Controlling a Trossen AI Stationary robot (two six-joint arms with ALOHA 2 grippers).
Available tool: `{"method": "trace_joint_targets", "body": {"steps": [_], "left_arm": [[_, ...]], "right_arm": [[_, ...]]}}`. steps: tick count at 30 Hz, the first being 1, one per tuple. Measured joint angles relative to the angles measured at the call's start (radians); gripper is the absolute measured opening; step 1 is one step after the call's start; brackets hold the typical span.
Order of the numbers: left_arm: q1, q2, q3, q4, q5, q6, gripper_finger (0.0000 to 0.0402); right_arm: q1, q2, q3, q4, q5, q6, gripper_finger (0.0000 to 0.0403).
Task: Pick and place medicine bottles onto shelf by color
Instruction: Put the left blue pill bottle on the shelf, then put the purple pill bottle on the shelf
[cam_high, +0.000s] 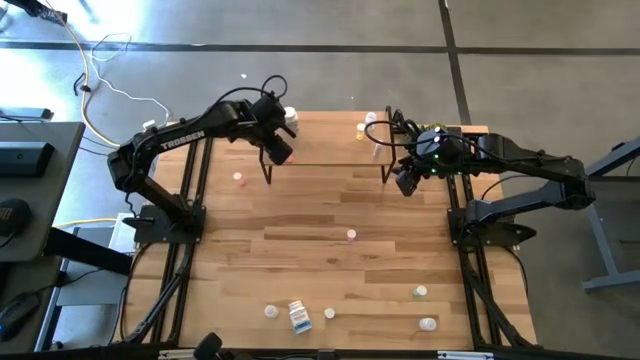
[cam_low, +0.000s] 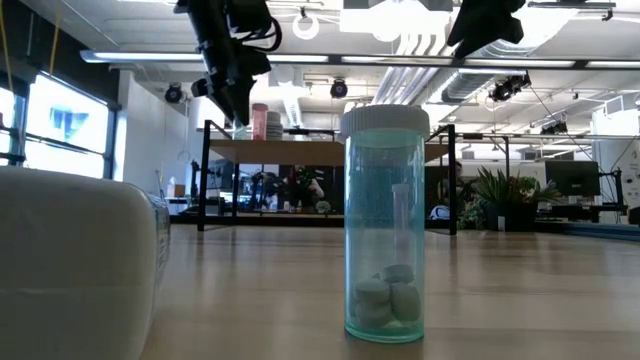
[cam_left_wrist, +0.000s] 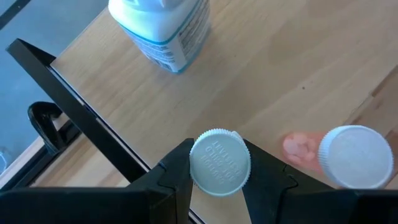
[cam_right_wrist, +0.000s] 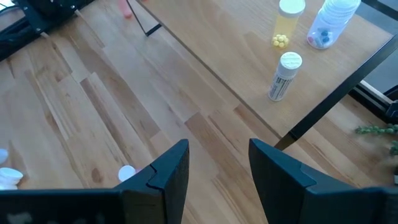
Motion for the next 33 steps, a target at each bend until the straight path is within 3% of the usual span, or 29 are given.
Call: {"method": "trace_joint_targets", "body": {"steps": [19,33], "left_arm": [[0.0,0.0,0.0,0.0,0.003,0.018,0.0109],[0.0,-0.001,0.0,0.0,0.002,0.018,0.0217]], "right_arm": [[0.0,0.0,0.0,0.0,0.001,0.0,0.0158],[0.0,0.0,0.0,-0.001,0.002,-0.001,0.0158]]}}
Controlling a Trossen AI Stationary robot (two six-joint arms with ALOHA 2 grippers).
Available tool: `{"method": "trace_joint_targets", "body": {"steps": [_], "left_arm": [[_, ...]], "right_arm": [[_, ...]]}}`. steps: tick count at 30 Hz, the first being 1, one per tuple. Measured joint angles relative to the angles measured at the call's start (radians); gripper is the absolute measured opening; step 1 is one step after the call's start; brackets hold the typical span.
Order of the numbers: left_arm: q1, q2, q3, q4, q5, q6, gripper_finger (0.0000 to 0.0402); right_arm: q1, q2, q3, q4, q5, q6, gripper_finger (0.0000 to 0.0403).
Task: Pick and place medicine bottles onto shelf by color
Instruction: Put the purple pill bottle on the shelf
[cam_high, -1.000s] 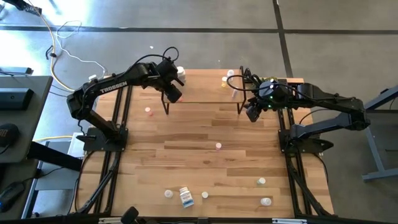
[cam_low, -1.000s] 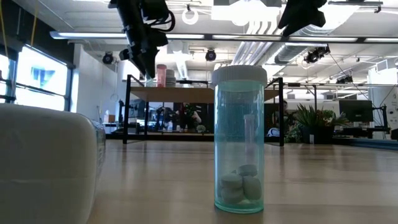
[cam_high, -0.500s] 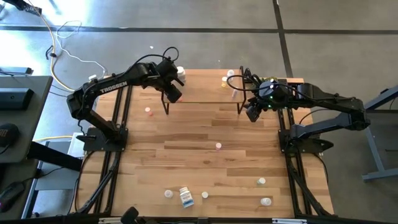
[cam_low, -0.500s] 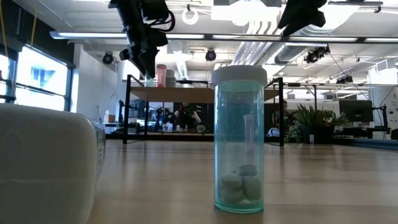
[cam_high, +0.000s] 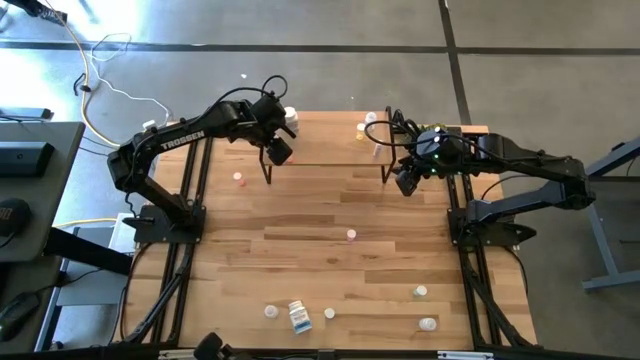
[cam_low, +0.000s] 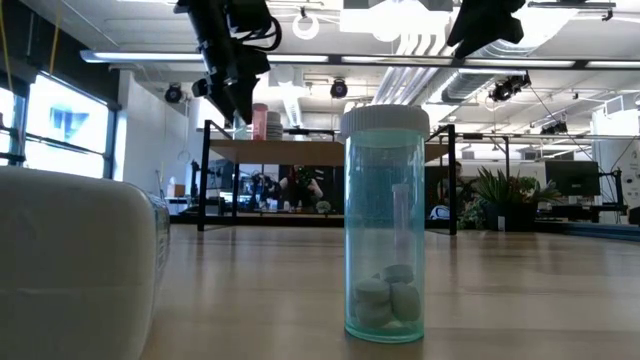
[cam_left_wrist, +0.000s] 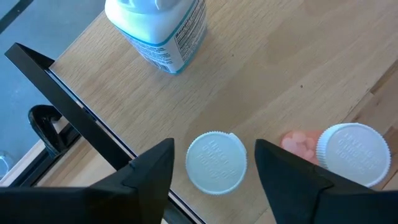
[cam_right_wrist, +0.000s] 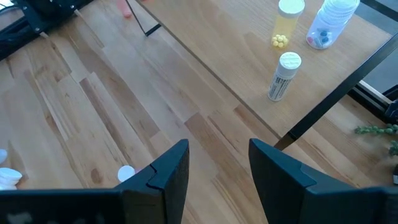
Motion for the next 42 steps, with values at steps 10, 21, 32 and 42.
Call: {"method": "trace_joint_targets", "body": {"steps": [10,21,32,42], "left_arm": [[-0.001,-0.005,0.016,-0.003,-0.005,-0.019,0.0227],[-0.001,-0.006,0.181,-0.138,-0.078,-0.027,0.0227],[-0.104,-0.064,0.261,-0.236,-0.024,-0.05,0.0227],[-0.288,-0.12,0.157,-0.22,0.016,-0.158,0.0227]], "right_arm": [[0.0,0.0,0.0,0.0,0.0,-0.002,0.0158],[0.0,0.0,0.0,-0.012,-0.045,0.005,0.0158],[0.002,0.0,0.0,-0.079,-0.117,0.056,0.0158],[0.142,0.012,0.0,-0.167,-0.049,0.205,0.0158]]}}
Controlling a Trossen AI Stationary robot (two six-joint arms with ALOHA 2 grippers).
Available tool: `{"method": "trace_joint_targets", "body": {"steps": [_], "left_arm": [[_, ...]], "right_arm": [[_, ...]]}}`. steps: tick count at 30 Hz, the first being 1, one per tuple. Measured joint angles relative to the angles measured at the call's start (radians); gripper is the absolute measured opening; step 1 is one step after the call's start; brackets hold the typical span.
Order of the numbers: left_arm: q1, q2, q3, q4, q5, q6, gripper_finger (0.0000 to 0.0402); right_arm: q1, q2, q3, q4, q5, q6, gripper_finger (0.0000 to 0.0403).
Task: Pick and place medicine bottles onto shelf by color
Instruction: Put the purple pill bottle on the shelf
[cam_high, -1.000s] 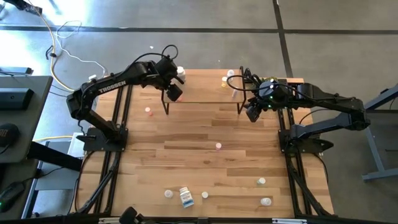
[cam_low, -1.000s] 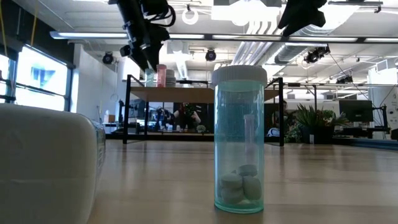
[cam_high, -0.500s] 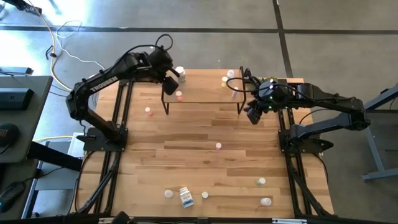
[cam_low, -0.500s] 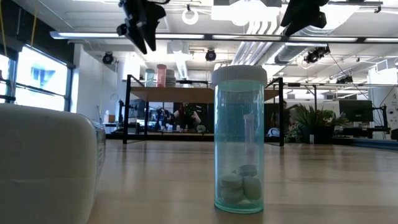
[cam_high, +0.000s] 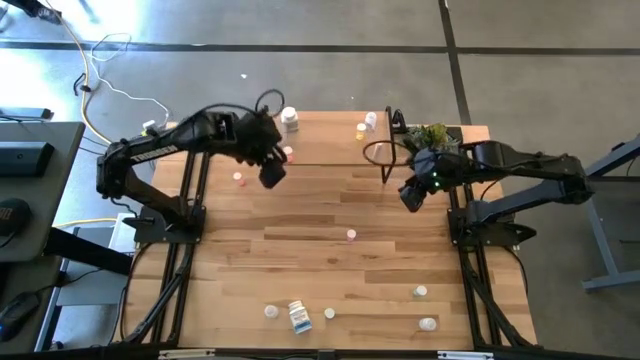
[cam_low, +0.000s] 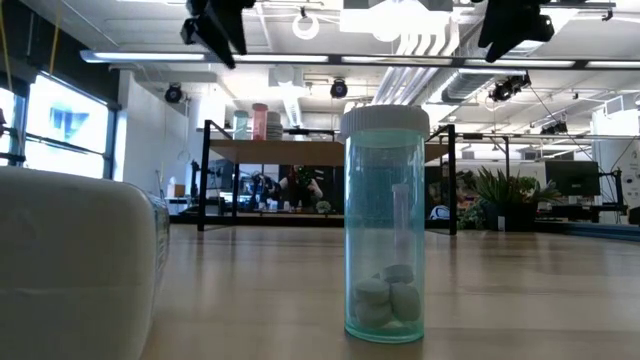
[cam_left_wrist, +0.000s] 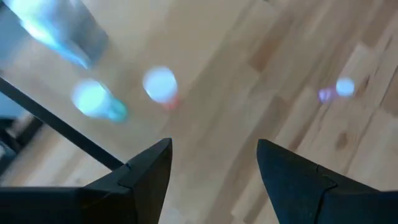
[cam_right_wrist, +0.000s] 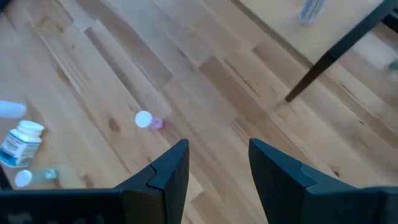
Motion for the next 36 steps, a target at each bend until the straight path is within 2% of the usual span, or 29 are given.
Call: {"method": "trace_joint_targets", "body": {"steps": [9,18,24,29,36], "left_arm": [[-0.121,-0.123,-0.264,0.179,0.042,-0.105,0.0227],[-0.268,-0.242,-0.412,0.329,0.08,-0.208,0.0227],[-0.379,-0.276,-0.457,0.389,0.081,-0.241,0.0227],[-0.439,-0.278,-0.458,0.396,0.078,-0.254,0.0227],[-0.474,-0.278,-0.458,0.395,0.077,-0.254,0.0227]], "right_arm": [[0.163,0.07,0.0,-0.013,0.057,0.218,0.0158],[0.263,0.159,0.0,0.024,0.059,0.343,0.0158],[0.27,0.236,0.0,0.103,0.015,0.34,0.0158],[0.27,0.304,0.0,0.229,0.022,0.296,0.016],[0.256,0.411,0.0,0.348,-0.004,0.294,0.0198]]}}
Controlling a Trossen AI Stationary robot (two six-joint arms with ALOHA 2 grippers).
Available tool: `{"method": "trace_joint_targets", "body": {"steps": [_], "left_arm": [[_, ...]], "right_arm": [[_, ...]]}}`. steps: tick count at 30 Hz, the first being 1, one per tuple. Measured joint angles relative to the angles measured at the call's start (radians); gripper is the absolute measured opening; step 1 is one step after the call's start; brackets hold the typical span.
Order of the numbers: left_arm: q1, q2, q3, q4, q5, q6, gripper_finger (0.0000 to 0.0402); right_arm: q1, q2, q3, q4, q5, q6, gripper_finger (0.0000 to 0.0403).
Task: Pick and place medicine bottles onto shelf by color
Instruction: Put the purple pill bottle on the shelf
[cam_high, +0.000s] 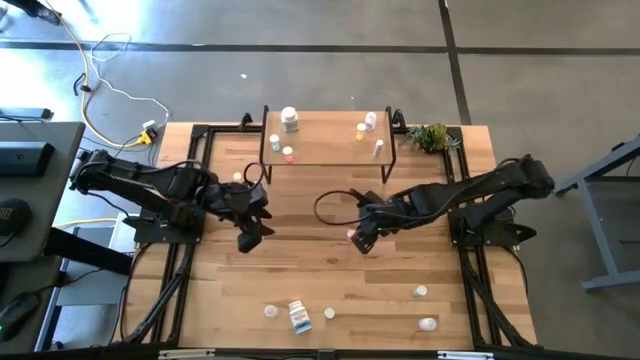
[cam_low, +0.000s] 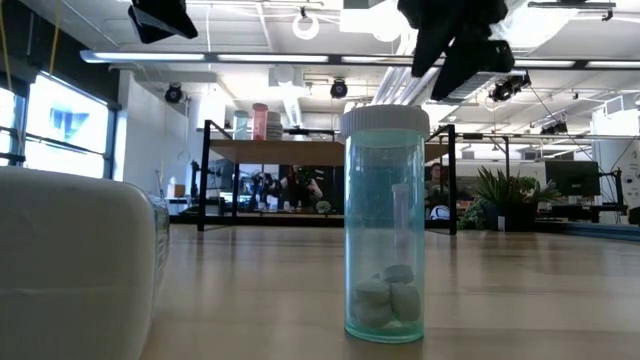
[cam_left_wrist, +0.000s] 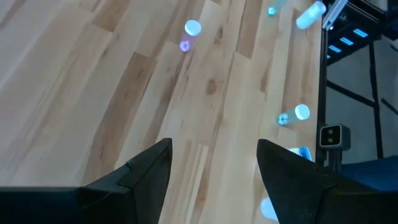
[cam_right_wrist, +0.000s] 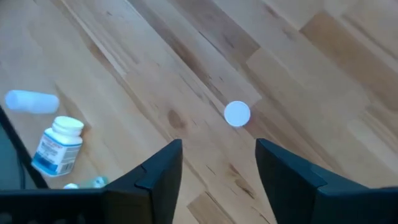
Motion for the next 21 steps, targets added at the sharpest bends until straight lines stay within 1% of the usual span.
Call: {"method": "trace_joint_targets", "body": {"steps": [3,6,10,14,21], "left_arm": [[-0.008,0.0,0.0,0.0,-0.002,0.0,0.0227],[-0.014,0.0,0.0,-0.001,-0.003,0.0,0.0227],[-0.023,0.0,0.0,-0.001,-0.013,-0.007,0.0227],[-0.033,0.0,0.0,-0.001,-0.027,-0.008,0.0227],[-0.034,0.001,0.0,-0.002,-0.032,-0.008,0.0227]], "right_arm": [[0.0,0.046,0.0,0.001,-0.002,0.026,0.0223],[0.0,0.096,0.0,0.01,-0.004,0.025,0.0237],[0.0,0.16,0.0,0.045,0.0,0.025,0.024],[0.0,0.204,0.0,0.08,0.047,0.031,0.024],[0.0,0.257,0.0,0.088,0.085,0.059,0.024]]}}
